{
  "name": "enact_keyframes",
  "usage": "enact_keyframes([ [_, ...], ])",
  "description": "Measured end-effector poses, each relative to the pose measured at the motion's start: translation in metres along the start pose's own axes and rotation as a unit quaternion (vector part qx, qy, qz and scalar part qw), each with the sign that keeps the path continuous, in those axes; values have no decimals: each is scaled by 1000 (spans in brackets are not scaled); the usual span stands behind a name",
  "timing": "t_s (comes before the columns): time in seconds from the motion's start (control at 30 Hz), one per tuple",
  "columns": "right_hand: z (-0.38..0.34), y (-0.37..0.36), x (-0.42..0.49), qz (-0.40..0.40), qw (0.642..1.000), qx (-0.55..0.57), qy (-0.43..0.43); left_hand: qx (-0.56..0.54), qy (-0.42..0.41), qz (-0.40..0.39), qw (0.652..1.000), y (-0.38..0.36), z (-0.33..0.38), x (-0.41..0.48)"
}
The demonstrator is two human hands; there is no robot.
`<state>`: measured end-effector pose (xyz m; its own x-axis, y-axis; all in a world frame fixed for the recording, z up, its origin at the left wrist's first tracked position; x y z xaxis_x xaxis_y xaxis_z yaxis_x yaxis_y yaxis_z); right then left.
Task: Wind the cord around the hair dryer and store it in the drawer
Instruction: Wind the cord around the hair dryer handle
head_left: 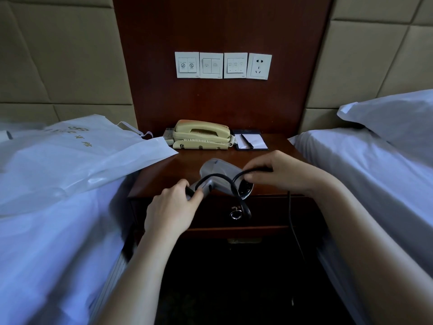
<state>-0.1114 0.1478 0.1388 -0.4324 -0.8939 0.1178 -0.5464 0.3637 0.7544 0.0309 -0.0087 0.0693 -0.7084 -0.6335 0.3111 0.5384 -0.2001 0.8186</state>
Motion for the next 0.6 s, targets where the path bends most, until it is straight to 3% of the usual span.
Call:
enact_keyframes([
  [0.2, 22, 12, 0, 114, 991, 69, -3, -6, 13, -5, 1000, 1, -5, 0],
  [0.37, 60, 39, -12, 235, 966, 90, -67, -7, 33, 4, 999, 6, -20, 4],
  [0.6, 100, 40, -14, 337, 928, 73, -141, -26, 45, -32, 998, 1, -35, 5],
])
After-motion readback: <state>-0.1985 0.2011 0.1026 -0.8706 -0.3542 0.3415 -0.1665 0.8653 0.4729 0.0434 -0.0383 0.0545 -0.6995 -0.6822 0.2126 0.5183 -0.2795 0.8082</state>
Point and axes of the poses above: each hand's wrist, its own x-axis towards the middle knuckle, its own y-axis out of the back of the hand, z = x × y, the point moved 4 cm from there along x, towards the middle knuckle, and after that the axes turned 4 degrees about -y, right-handed, at the moved point
